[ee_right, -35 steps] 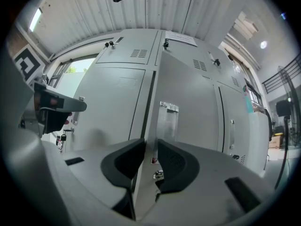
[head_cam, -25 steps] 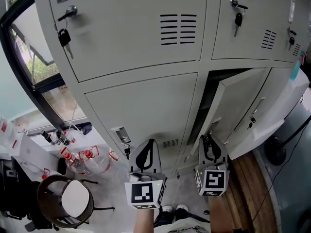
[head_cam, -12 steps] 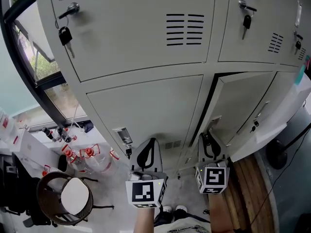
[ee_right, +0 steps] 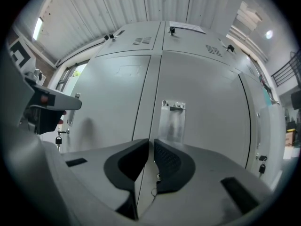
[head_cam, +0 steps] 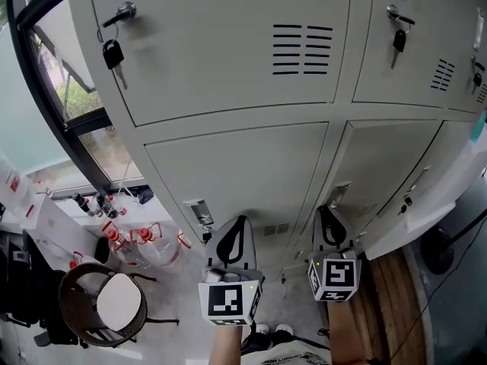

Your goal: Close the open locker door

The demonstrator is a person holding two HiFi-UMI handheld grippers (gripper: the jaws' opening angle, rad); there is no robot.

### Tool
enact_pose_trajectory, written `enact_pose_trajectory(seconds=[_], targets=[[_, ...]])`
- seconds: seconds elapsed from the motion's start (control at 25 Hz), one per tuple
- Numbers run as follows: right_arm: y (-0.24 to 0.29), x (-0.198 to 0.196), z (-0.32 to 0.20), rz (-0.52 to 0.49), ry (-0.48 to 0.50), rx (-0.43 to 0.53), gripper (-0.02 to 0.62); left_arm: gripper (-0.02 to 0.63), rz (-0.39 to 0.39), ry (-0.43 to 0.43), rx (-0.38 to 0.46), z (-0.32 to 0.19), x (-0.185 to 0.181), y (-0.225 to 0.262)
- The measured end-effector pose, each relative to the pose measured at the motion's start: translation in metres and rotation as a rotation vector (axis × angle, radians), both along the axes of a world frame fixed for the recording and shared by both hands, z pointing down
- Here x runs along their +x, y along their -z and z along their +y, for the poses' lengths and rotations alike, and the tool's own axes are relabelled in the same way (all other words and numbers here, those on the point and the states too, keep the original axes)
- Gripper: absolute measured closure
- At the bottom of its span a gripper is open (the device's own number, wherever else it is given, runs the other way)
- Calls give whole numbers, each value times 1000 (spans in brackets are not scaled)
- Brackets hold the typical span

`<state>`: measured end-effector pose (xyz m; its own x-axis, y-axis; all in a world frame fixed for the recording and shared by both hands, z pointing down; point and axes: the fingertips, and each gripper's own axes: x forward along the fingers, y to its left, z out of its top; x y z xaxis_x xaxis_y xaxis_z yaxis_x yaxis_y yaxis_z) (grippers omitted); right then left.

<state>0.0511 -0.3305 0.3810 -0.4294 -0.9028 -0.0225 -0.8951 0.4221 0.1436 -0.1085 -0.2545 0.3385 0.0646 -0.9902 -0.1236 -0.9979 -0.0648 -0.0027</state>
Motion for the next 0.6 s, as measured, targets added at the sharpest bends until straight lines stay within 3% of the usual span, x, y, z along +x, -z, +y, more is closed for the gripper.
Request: enact_pose_trajectory(seconds=[0.6], targets=[[-1,-7,-15,-30,42,-15,581,606,3,53,-6,0,-9,-3]])
